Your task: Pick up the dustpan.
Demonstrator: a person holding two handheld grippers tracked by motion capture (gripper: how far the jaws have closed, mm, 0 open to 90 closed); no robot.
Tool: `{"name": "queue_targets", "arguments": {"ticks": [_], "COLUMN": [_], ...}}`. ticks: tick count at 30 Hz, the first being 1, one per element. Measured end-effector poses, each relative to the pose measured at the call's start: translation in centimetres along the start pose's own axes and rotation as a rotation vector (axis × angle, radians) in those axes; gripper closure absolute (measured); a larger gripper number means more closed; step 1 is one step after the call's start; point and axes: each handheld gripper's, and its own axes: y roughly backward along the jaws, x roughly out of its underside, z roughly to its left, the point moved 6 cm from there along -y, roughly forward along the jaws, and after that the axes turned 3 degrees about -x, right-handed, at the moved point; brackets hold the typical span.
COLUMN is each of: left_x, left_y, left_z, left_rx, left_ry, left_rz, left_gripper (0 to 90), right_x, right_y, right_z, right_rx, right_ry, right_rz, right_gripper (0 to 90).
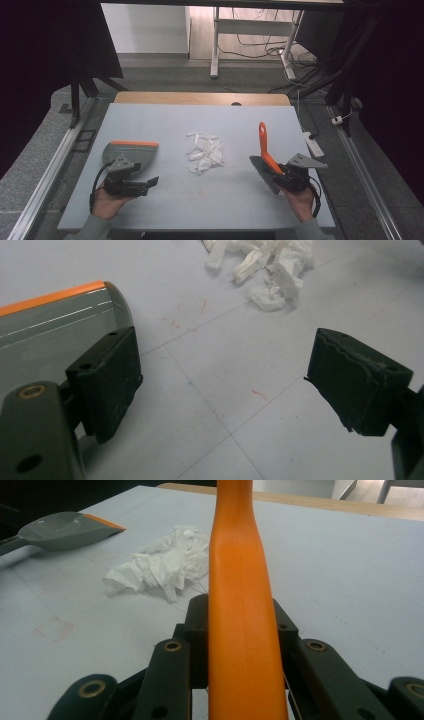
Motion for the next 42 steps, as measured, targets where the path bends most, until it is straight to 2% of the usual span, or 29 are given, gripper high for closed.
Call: {"name": "queue_targets", "arguments": {"ticks": [9,21,34,38,41,42], "left_x": [-0.1,-0.4,-1.0,-2.0,-2.2,-2.4], "left_y": [0.0,-0.4,-0.1,0.8,1.1,1.2], "left_z": [0.1,0.2,-0.3,-1.1,-1.2,-1.0], "left_rx": [0.001,0.003,0.001,-0.002,-0.006,-0.019], "left_ry": [0.01,0.004,-0.024,-0.058,-0.048,-0.027], "left_rz": [0.0,0.005,0.017,0.003,0.01,0.025], "left_gripper": [14.8,15.1,14.8,14.3,14.3,14.4], "right_x": [0.0,0.0,-0.1,-0.2,-0.2,-0.2], "right_y": [0.0,0.1,0.1,0.2,0.2,0.2], "right_z": [0.2,0.2,0.4,0.4,0.4,0.4], "right_rx": [0.003,0.007,0.003,0.006,0.006,0.005], "right_ry": [0.008,0.015,0.019,0.02,0.02,0.021], "right_rz": [-0.003,-0.005,-0.008,-0.011,-0.011,-0.011], "right_gripper": [69.9,70.0,70.0,69.9,70.0,70.0]}}
